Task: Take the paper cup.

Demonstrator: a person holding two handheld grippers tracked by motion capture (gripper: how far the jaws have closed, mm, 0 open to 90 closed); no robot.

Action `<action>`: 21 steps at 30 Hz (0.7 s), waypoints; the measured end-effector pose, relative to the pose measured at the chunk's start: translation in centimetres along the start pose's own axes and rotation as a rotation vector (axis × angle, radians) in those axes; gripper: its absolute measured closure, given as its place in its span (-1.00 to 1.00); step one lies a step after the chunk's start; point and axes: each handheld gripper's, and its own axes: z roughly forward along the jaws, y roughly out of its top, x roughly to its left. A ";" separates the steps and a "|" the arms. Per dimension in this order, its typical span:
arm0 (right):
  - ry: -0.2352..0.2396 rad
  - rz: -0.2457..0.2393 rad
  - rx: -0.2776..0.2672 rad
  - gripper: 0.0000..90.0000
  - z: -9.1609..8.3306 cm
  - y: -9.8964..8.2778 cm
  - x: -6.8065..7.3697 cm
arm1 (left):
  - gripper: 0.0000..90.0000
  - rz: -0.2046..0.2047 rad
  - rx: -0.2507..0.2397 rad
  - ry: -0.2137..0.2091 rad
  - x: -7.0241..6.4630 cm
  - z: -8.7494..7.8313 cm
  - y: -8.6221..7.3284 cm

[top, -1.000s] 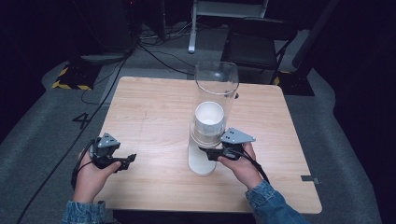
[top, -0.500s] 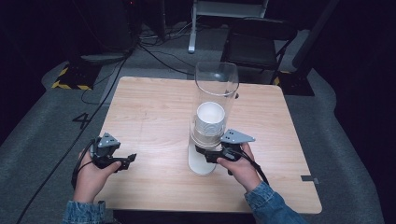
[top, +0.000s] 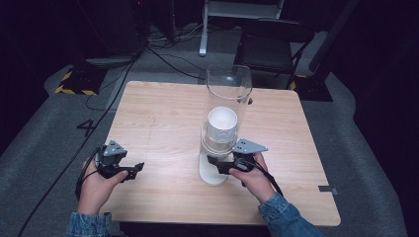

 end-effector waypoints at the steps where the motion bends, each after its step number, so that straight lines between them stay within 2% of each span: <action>1: 0.000 -0.004 0.001 -0.30 0.0 -0.1 0.0 | -0.49 0.001 -0.001 0.001 0.0 0.0 0.0; 21: -0.015 -0.023 0.006 -0.30 0.1 -0.9 0.2 | -0.50 0.008 -0.003 -0.009 0.0 0.4 0.5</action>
